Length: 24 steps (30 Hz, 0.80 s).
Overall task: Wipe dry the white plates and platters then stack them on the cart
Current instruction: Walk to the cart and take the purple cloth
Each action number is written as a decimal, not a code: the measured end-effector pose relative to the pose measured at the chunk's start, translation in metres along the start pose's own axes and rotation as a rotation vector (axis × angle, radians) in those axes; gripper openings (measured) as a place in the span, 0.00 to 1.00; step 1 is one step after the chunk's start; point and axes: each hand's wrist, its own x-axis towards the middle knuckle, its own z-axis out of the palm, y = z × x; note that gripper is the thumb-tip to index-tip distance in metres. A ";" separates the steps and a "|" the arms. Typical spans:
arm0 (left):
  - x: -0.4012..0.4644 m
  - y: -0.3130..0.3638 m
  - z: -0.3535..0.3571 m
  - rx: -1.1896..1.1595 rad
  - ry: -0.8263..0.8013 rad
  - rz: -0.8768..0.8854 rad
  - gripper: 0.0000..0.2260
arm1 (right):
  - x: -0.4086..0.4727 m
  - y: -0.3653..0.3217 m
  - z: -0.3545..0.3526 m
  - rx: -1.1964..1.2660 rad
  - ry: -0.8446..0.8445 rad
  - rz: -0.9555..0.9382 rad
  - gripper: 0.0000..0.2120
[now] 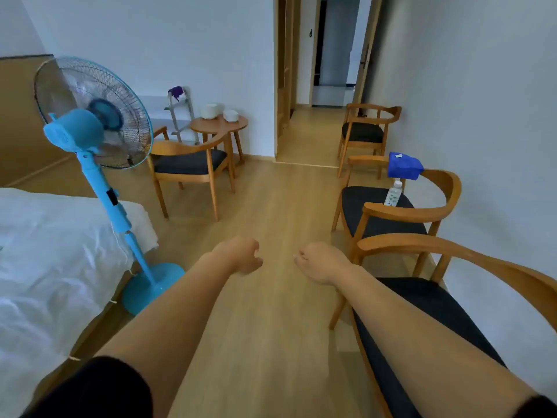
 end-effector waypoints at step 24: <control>0.294 -0.080 -0.033 -0.137 -0.135 0.013 0.18 | 0.306 0.044 -0.014 -0.007 -0.119 0.078 0.19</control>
